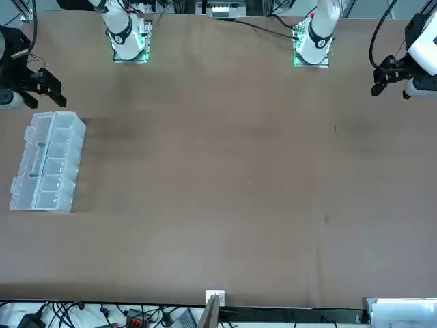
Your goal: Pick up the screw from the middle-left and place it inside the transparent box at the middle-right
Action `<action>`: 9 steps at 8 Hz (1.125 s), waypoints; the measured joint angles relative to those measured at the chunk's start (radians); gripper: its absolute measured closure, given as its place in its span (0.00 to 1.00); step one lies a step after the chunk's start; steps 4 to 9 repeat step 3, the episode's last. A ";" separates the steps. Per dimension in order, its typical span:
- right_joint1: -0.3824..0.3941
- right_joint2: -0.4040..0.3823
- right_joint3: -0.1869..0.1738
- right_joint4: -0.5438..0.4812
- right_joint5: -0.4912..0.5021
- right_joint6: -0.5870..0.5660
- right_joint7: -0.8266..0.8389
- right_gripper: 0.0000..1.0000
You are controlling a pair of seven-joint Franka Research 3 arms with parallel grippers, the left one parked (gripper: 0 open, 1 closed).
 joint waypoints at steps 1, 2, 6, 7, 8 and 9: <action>0.000 -0.006 -0.010 -0.003 0.006 -0.004 -0.021 0.00; 0.000 -0.011 -0.031 -0.004 0.015 -0.008 -0.047 0.00; 0.000 -0.015 -0.049 -0.004 0.022 -0.012 -0.062 0.00; 0.000 -0.015 -0.049 -0.004 0.022 -0.012 -0.062 0.00; 0.000 -0.015 -0.049 -0.004 0.022 -0.012 -0.062 0.00; 0.000 -0.015 -0.049 -0.004 0.022 -0.012 -0.062 0.00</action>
